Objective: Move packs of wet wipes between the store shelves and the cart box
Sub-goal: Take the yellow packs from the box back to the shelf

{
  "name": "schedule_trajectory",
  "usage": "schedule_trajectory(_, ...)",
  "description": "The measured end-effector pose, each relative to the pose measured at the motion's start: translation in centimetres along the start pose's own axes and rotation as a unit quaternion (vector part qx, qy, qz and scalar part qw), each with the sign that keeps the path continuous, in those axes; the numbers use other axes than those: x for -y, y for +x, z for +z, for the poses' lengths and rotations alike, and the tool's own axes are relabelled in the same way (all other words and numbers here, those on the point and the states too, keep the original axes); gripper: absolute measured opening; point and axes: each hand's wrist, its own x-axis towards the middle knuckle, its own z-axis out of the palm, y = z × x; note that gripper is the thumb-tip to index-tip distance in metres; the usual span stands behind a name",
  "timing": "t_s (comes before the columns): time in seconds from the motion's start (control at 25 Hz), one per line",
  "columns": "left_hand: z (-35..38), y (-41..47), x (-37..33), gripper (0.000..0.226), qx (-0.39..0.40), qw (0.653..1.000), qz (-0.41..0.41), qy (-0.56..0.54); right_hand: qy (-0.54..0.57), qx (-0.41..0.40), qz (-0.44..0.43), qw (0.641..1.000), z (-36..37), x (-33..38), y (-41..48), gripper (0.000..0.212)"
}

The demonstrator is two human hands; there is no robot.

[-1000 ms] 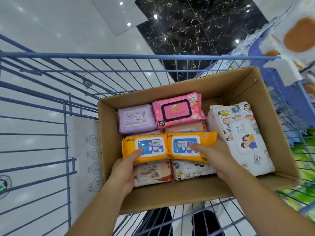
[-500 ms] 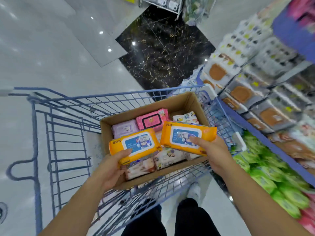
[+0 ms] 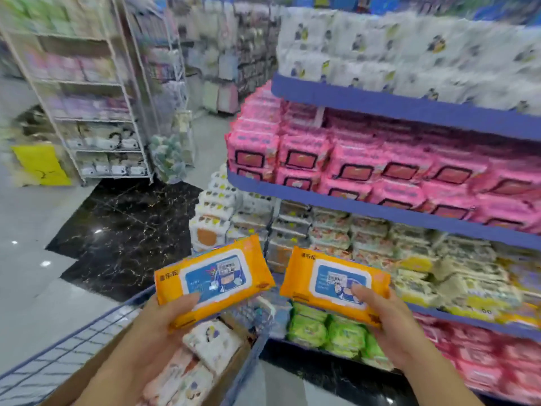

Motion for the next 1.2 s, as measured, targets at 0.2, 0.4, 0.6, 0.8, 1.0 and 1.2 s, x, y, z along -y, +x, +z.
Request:
schedule_trajectory(0.2,16.8,3.0,1.4,0.056,0.071,0.995,-0.002,-0.075,0.047,-0.086,-0.047,0.994,-13.8,5.0,-2.6,0.065)
schedule_trajectory(0.4,34.1,6.6,8.2,0.022,0.080,0.991,-0.066,-0.079,0.071,-0.181,-0.077,0.978,-29.7,8.9,-5.0,0.054)
schedule_trajectory(0.6,48.0,10.5,14.8,0.025,0.141,0.985,-0.100,0.001,0.096,-0.263,-0.117,0.953,-43.8,12.0,-7.5,0.048)
schedule_trajectory(0.8,59.9,15.1,20.5,0.063,0.209,0.965,-0.129,0.090,0.113,-0.342,-0.124,0.925,-54.5,12.8,-7.2,0.048)
schedule_trajectory(1.0,72.9,19.3,26.0,0.071,0.257,0.944,-0.161,0.131,0.138,-0.434,-0.090,0.886,-63.7,13.4,-5.9,0.056)
schedule_trajectory(1.2,84.9,22.4,31.5,0.074,0.318,0.911,-0.201,0.168,0.161,-0.501,-0.081,0.846,-73.2,15.5,-6.3,0.059)
